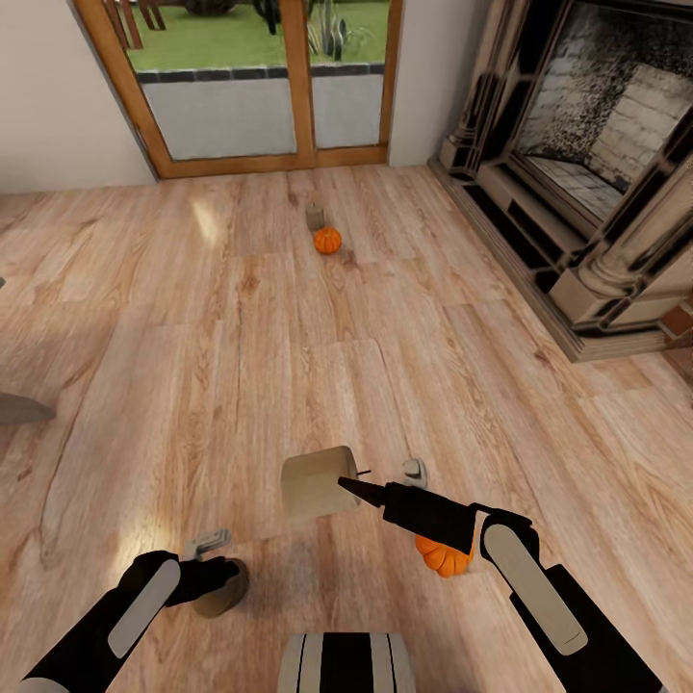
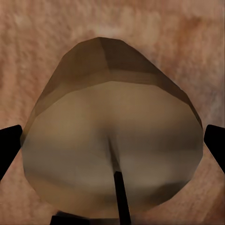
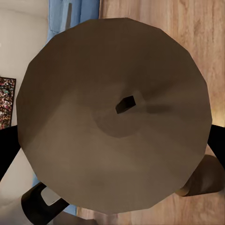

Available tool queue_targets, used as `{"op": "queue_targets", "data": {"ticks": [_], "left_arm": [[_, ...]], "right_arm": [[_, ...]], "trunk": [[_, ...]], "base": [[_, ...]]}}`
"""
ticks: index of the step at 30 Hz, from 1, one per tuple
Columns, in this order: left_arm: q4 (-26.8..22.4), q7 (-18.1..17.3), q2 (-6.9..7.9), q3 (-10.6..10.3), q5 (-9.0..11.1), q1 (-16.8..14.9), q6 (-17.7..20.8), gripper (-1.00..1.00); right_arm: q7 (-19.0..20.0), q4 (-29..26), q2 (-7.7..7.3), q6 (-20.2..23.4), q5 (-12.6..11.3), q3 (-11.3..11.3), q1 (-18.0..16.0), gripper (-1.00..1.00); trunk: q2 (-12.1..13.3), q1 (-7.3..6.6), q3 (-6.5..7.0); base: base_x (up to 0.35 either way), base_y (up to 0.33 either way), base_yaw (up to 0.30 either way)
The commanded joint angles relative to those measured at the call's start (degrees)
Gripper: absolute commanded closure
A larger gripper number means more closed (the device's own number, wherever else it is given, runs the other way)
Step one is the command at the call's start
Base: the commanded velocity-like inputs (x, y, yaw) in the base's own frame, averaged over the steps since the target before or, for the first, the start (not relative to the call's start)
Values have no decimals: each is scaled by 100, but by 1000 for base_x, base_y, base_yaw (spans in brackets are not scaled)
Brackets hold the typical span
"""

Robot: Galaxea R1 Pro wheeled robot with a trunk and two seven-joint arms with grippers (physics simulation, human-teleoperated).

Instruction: Place each of the two pumpkins and all three candles from the living room inside a cabinet in the living room (use any cabinet), then make sure every cabinet is closed, and position the cauldron so it is next to a table in the living room.

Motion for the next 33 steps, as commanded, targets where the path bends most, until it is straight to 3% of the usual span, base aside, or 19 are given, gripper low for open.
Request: {"op": "queue_targets", "data": {"ticks": [1, 11, 15, 18, 21, 33], "left_arm": [[-9, 55, 8, -20, 59, -4, 4, 100], [-94, 55, 66, 73, 80, -1, 22, 100], [-153, 55, 82, 676, 106, -2, 204, 100], [-414, 50, 79, 1156, 105, 1, 792, 100], [-978, 53, 84, 1467, 95, 33, 1393, 100], [-1248, 55, 92, 1535, 110, 62, 1567, 100]], "right_arm": [[7, -1, -5, 14, -13, 1, -4, 100], [7, 27, -9, 12, -21, -5, -4, 100], [14, 121, -109, -1, -23, -5, -2, 100], [17, 190, -223, -12, -77, -7, -4, 100], [23, 356, -327, -31, -133, -13, -4, 100], [24, 472, -361, -75, -140, -15, -3, 100]], "trunk": [[-2, -1, -4], [0, -4, 19], [5, -14, 107], [9, -22, 174], [13, -29, 240], [29, -60, 506]], "base": [[0, 0, 0], [0, 0, 0], [0, 0, 0], [0, 0, 0], [0, 0, 0], [-94, 0, 0]]}}
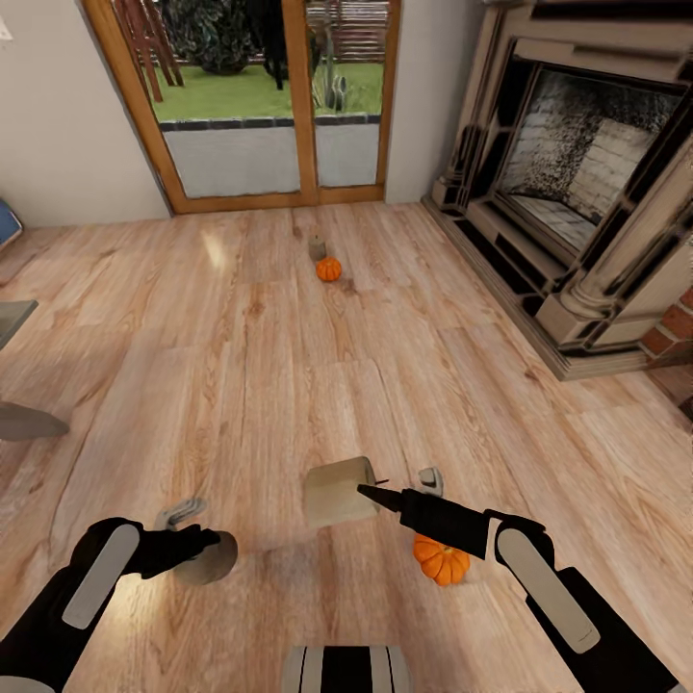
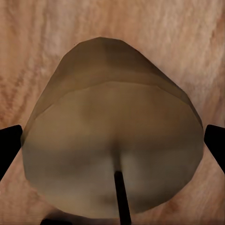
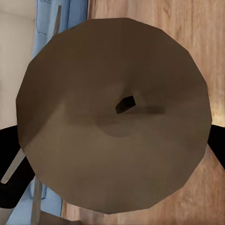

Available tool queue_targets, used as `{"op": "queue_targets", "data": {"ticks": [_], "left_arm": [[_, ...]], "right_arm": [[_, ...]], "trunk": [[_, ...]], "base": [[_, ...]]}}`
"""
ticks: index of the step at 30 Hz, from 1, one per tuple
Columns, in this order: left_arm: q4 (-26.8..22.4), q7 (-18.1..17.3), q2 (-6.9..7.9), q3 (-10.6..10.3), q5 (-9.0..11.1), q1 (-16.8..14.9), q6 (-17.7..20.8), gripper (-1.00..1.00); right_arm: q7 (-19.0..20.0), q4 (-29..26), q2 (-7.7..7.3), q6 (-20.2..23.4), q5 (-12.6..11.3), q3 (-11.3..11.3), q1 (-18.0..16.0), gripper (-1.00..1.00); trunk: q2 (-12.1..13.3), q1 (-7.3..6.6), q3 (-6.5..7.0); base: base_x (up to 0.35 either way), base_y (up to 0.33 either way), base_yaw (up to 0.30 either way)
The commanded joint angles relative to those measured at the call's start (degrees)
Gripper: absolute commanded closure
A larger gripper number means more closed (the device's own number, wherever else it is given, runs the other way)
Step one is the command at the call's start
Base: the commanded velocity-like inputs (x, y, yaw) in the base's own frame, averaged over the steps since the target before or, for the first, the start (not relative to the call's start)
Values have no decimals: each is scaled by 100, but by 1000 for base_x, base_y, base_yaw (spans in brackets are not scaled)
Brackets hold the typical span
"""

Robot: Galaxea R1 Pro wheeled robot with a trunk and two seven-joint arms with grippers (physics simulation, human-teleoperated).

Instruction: Place each of the two pumpkins and all three candles from the living room inside a cabinet in the living room (use any cabinet), then make sure every cabinet is closed, and position the cauldron so it is next to a table in the living room.

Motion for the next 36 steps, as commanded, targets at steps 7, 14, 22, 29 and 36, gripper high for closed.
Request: {"op": "queue_targets", "data": {"ticks": [7, 14, 22, 29, 36], "left_arm": [[-7, 57, 7, 3, 63, 0, 11, 100], [-7, 57, 6, 9, 63, 0, 11, 100], [-10, 57, 6, 5, 63, -1, 11, 100], [-15, 57, 6, 1, 63, -1, 11, 100], [-38, 57, -2, 1, 63, 1, 11, 100]], "right_arm": [[5, 17, -2, 9, -11, 2, -5, 100], [-5, 24, -3, 16, -9, -126, -4, 100], [-4, 30, -2, 23, -9, -170, -4, 100], [-4, 139, -2, 29, -40, -176, -5, 100], [3, 186, -2, 42, -180, -193, -5, 100]], "trunk": [[8, -20, 152], [17, -38, 307], [28, -58, 484], [37, -77, 639], [47, -95, 793]], "base": [[-80, 0, 0], [-317, 0, 0], [-338, 0, 0], [-338, 0, 0], [-338, 0, -1]]}}
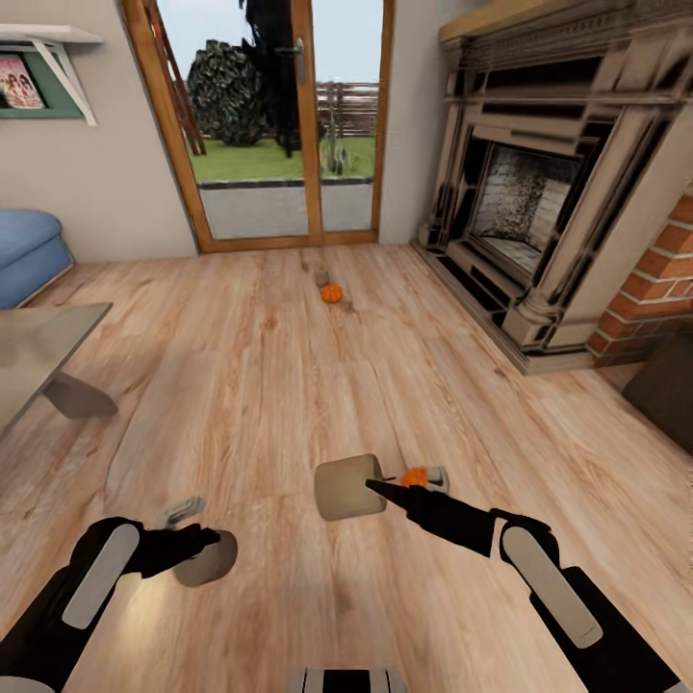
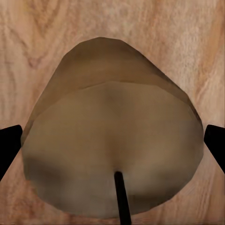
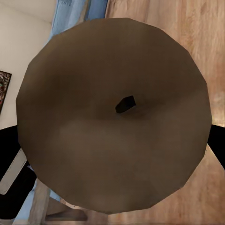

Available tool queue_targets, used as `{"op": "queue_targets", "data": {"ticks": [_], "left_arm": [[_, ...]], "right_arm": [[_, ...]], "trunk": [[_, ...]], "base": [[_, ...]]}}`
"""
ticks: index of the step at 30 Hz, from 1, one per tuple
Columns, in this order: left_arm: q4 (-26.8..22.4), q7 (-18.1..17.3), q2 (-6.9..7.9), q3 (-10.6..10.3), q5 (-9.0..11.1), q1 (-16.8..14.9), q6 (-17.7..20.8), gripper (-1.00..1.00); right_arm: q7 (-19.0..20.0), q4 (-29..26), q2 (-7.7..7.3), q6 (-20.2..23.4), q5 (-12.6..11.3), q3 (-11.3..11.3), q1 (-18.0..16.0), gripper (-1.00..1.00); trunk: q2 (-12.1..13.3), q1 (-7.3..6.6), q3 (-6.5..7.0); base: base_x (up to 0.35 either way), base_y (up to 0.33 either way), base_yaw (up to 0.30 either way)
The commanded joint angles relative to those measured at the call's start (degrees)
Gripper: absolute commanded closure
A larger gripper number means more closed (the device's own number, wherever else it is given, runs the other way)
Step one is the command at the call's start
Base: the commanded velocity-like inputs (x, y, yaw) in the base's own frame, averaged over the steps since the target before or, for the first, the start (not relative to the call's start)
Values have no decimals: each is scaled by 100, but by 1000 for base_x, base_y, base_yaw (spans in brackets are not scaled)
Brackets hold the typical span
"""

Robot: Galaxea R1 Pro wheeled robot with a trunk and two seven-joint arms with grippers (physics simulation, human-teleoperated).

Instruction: Place each of the two pumpkins and all three candles from the living room inside a cabinet in the living room (use any cabinet), then make sure every cabinet is closed, and position the cauldron so it is next to a table in the living room.

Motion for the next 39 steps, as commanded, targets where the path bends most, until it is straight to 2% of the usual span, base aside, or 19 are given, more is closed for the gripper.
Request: {"op": "queue_targets", "data": {"ticks": [1, 39], "left_arm": [[-13, 57, 3, -11, 70, -2, 9, 100], [-27, 57, -6, -17, 70, -3, 9, 100]], "right_arm": [[8, -2, -3, 21, -49, 3, -4, 100], [9, 60, -3, 28, -73, -9, -2, 100]], "trunk": [[0, -7, 17], [50, -105, 643]], "base": [[-338, 0, -34], [-333, 0, -214]]}}
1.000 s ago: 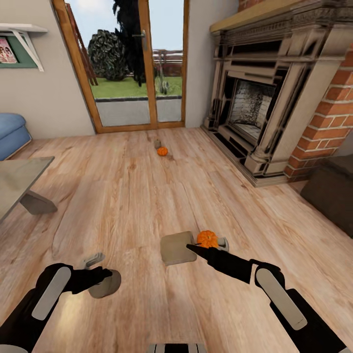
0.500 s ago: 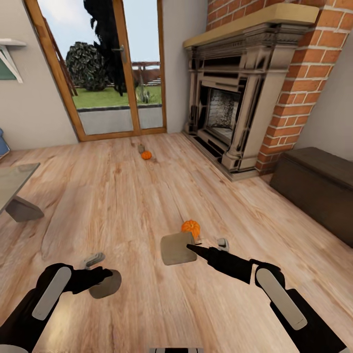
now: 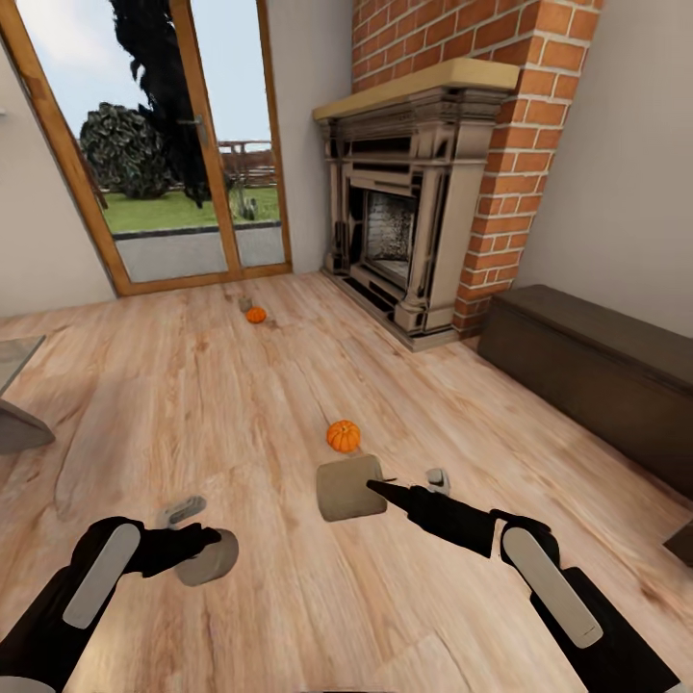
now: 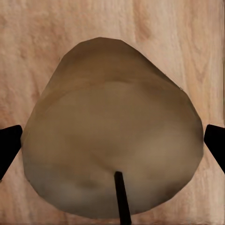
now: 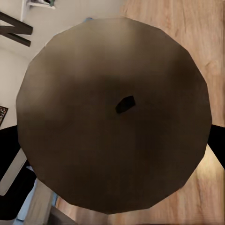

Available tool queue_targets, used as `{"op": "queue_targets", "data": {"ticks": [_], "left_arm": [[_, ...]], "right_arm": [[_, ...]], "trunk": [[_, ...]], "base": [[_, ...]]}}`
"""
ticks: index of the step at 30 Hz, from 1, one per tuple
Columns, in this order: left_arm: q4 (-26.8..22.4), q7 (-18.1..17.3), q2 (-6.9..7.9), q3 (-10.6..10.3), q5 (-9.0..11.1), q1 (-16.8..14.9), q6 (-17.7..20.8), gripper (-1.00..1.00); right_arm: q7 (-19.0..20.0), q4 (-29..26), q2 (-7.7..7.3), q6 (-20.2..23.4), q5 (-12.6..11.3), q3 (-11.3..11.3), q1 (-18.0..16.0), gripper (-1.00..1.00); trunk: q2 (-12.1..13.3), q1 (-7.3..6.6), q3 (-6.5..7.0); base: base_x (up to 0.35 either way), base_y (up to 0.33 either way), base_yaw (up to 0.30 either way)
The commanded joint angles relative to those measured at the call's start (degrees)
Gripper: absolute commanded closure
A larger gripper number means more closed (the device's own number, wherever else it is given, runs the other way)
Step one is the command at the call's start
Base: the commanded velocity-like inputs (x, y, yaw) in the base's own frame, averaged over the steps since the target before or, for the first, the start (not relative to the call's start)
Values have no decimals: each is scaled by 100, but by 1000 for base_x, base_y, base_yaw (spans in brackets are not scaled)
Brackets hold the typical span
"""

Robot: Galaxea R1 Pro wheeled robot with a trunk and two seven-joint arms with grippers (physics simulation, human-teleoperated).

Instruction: Place each of the two pumpkins and all three candles from the living room inside a cabinet in the living room (use any cabinet), then make sure every cabinet is closed, and position the cauldron so it is next to a table in the living room.

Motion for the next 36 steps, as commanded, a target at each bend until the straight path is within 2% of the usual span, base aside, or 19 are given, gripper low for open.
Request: {"op": "queue_targets", "data": {"ticks": [1, 4, 23, 32, 36], "left_arm": [[-7, 57, 5, -9, 71, -1, 7, 100], [-7, 57, 4, -9, 71, 0, 7, 100], [-7, 90, -4, -44, 43, 0, 7, 100], [0, 88, -9, -44, 57, 0, 3, 100], [2, 80, -19, -35, 64, 0, 6, 100]], "right_arm": [[8, -2, -3, 21, -43, 5, -7, 100], [8, 4, -3, 18, -43, 5, -7, 100], [8, 8, -3, 16, -43, 5, -8, 100], [14, 124, -3, 9, -49, 2, -8, 100], [17, 164, -3, 7, -125, 4, -8, 100]], "trunk": [[-1, -7, 13], [3, -15, 62], [3, -15, -44], [3, -15, -95], [3, -15, -117]], "base": [[-330, 0, -232], [-330, 0, -232], [-312, -79, -232], [-44, -14, -232], [-2, -1, -232]]}}
